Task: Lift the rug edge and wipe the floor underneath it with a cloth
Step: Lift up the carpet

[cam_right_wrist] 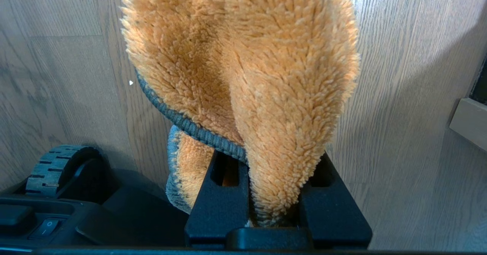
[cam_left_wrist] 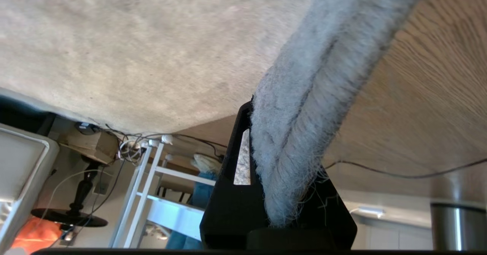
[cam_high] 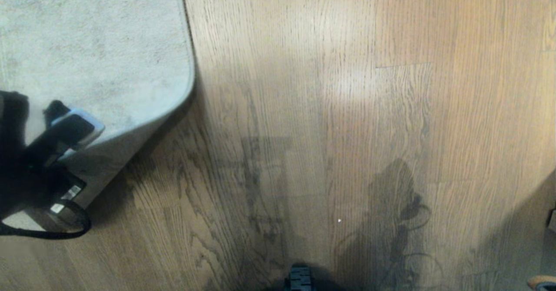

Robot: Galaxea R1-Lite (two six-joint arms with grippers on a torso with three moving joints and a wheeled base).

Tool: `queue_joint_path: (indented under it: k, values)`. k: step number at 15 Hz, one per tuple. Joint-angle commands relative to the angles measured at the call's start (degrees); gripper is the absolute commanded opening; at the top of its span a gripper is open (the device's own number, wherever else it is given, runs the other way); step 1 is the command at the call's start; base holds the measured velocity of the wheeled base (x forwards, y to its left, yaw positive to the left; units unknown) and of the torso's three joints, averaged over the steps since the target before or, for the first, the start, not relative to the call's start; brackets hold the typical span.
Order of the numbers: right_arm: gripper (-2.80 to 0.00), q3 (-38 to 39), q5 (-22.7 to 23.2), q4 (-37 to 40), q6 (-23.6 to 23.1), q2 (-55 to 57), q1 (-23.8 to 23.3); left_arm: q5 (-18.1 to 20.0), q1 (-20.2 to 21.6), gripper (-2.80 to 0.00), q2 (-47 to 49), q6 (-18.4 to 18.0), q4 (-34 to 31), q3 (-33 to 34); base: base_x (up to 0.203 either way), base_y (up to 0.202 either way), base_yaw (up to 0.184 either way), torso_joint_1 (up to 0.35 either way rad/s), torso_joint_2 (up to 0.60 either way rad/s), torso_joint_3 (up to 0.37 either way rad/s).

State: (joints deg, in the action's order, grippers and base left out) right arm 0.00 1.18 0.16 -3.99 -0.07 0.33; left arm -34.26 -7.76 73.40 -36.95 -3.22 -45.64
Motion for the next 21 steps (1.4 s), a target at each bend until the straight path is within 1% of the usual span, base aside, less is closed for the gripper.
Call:
queue_joint_path:
  k: [1,2,6,9,10,11,13,15,18,21]
  values:
    - [-2.8,0.0,0.05,0.02,-0.06,0.07,0.08,1.31,3.19,-2.8,-3.16,-0.48,-0.01,-0.33,0.0,0.0,0.0,0.0,0.0,0.0]
    - [-2.8,0.0,0.05,0.02,-0.06,0.07,0.06,1.63,4.01,-2.8,-3.66,-0.56,-0.03,-0.49,0.0,0.0,0.0,0.0,0.0,0.0]
    - [-2.8,0.0,0.05,0.02,-0.06,0.07,0.02,1.77,4.56,-2.8,-3.39,-1.09,-0.19,-3.71,0.0,0.0,0.0,0.0,0.0,0.0]
    - [-2.8,0.0,0.05,0.02,-0.06,0.07,0.02,1.83,4.78,-2.8,-0.65,-2.9,-0.95,-9.03,0.0,0.0,0.0,0.0,0.0,0.0]
    - [-2.8,0.0,0.05,0.02,-0.06,0.07,0.02,1.99,5.4,-2.8,0.0,-3.06,-2.84,-10.83,0.0,0.0,0.0,0.0,0.0,0.0]
    - [-2.8,0.0,0.05,0.02,-0.06,0.07,0.02,2.97,5.84,-2.8,0.41,-3.09,-5.78,-12.48,0.0,0.0,0.0,0.0,0.0,0.0]
    - [-2.8,0.0,0.05,0.02,-0.06,0.07,0.07,6.76,8.2,-2.8,1.07,-3.34,-8.7,-14.75,0.0,0.0,0.0,0.0,0.0,0.0]
    - [-2.8,0.0,0.05,0.02,-0.06,0.07,0.11,7.01,8.42,-2.8,1.37,-4.25,-8.73,-15.85,0.0,0.0,0.0,0.0,0.0,0.0]
    - [-2.8,0.0,0.05,0.02,-0.06,0.07,0.02,7.15,10.18,-2.8,1.16,-4.32,-8.73,-15.81,0.0,0.0,0.0,0.0,0.0,0.0]
    - [-2.8,0.0,0.05,0.02,-0.06,0.07,0.02,7.28,10.3,-2.8,1.05,-4.27,-8.73,-15.45,0.0,0.0,0.0,0.0,0.0,0.0]
